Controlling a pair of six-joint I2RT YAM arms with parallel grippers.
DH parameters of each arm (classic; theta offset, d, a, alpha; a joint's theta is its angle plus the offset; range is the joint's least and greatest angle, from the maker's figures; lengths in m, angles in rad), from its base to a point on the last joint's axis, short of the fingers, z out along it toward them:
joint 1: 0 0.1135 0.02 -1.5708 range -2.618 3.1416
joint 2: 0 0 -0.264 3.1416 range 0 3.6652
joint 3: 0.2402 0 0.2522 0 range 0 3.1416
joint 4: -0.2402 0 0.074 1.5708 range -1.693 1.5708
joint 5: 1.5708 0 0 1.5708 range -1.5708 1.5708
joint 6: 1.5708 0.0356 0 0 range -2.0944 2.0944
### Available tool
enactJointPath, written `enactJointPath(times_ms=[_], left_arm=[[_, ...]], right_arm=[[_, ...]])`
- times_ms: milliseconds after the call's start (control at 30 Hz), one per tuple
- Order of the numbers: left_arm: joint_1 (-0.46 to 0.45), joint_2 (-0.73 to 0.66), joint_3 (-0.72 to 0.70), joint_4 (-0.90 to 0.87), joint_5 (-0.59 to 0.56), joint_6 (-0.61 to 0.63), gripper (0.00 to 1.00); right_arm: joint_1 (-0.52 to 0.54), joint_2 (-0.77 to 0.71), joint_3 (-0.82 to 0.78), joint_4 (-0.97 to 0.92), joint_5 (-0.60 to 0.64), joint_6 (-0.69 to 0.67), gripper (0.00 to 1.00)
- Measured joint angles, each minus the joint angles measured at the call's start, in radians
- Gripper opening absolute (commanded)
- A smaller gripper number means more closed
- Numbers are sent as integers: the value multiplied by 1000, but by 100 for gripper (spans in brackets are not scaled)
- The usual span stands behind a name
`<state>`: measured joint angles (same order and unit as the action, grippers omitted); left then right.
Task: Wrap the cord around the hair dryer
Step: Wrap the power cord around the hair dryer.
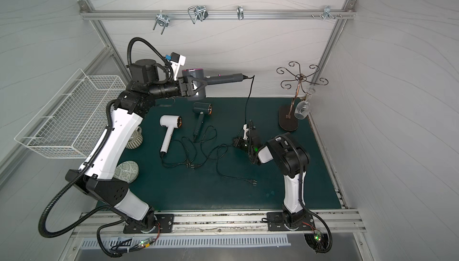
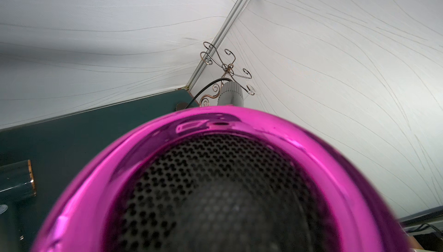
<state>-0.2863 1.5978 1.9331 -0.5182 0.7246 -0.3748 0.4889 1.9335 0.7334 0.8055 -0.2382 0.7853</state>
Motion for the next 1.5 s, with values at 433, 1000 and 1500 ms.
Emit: enactJointPath(times_ms=[433, 1000, 1500], left_arm=[[140, -15, -93, 12, 0, 0, 0], [156, 20, -108, 26, 10, 8, 0], [86, 45, -126, 58, 108, 63, 0]], right_arm=[[-34, -508, 400, -995, -35, -578, 0], [153, -599, 854, -1706, 440, -1033, 0], [247, -619, 848, -1593, 636, -1394, 0]])
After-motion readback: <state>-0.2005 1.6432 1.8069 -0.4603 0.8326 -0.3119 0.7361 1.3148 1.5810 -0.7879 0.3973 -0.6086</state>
